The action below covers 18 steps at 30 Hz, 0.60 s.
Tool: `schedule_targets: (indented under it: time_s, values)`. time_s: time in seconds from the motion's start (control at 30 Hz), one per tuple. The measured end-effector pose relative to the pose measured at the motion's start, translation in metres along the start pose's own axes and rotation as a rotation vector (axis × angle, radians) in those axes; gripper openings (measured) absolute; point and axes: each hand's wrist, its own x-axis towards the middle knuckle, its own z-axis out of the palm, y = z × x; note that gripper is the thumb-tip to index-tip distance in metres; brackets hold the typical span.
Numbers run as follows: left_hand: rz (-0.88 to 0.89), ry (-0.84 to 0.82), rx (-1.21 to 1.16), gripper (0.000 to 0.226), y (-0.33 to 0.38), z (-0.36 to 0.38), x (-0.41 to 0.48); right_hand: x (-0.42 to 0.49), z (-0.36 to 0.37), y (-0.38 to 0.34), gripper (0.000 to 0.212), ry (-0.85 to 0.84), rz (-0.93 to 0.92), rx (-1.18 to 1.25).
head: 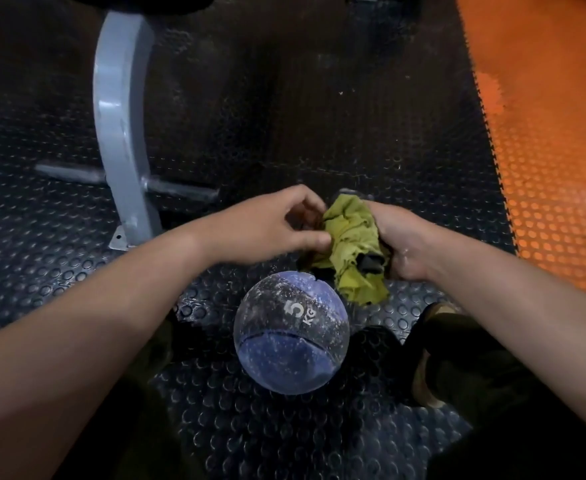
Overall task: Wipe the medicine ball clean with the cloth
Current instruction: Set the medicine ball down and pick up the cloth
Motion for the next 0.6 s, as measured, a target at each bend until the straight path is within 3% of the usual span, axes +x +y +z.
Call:
schedule_targets:
  time_s: [0.1,0.17,0.33,0.5,0.6]
  values:
    - [0.088,0.011,0.038,0.064,0.0,0.007,-0.001,-0.003,-0.001,-0.002,0.025,-0.019,-0.031,-0.028]
    - [0.111,0.074,0.12,0.069,-0.002,0.008,0.001,-0.005,-0.001,-0.002,0.029,-0.011,-0.035,-0.053]
    - [0.117,0.205,0.066,0.023,-0.005,0.007,0.007,-0.01,-0.001,-0.005,0.036,-0.147,-0.086,0.116]
    - [0.165,0.284,-0.105,0.014,-0.005,0.012,0.007,-0.019,0.002,-0.008,0.047,-0.26,-0.092,0.085]
    - [0.222,0.258,-0.074,0.026,-0.001,0.018,0.005,-0.021,0.0,-0.008,0.031,-0.179,-0.086,-0.052]
